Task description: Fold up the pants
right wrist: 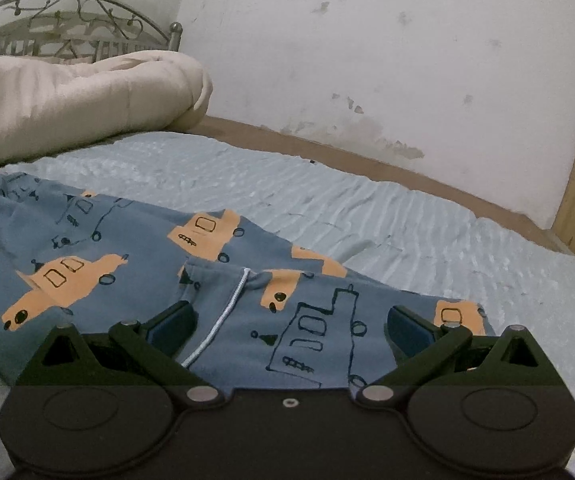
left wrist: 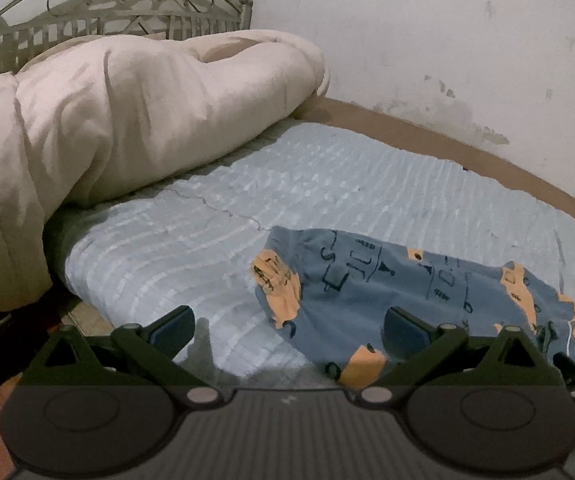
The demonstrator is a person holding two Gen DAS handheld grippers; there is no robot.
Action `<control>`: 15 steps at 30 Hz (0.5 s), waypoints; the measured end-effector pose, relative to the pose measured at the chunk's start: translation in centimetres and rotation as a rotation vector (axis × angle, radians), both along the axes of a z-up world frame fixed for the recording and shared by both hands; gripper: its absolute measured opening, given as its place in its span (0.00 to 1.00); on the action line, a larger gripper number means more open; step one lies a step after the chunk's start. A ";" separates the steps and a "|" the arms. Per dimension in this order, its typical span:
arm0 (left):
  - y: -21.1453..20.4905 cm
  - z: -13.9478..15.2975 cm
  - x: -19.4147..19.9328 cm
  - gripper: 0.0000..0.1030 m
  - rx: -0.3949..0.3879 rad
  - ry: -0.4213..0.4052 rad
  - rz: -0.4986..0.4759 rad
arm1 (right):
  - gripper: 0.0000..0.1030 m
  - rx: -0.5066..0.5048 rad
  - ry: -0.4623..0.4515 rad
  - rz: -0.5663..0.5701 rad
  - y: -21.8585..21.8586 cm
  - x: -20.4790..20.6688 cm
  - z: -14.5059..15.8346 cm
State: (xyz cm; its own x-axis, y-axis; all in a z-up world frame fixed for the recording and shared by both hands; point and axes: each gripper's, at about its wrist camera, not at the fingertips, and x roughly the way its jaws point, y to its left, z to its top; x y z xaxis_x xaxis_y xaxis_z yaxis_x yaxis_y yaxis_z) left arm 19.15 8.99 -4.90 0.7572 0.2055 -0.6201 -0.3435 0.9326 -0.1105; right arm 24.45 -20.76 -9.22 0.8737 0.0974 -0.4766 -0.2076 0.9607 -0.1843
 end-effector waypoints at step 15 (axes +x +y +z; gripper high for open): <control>-0.3 -1.2 0.9 0.99 0.012 -0.006 -0.038 | 0.99 0.026 -0.008 0.002 -0.2 0.1 -0.2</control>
State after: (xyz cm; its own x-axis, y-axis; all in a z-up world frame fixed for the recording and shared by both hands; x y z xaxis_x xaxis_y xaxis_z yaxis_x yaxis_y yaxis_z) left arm 20.09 8.67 -6.07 0.7682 0.1838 -0.6132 -0.3071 0.9463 -0.1010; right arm 24.52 -20.98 -9.46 0.8771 0.1115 -0.4671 -0.2083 0.9648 -0.1608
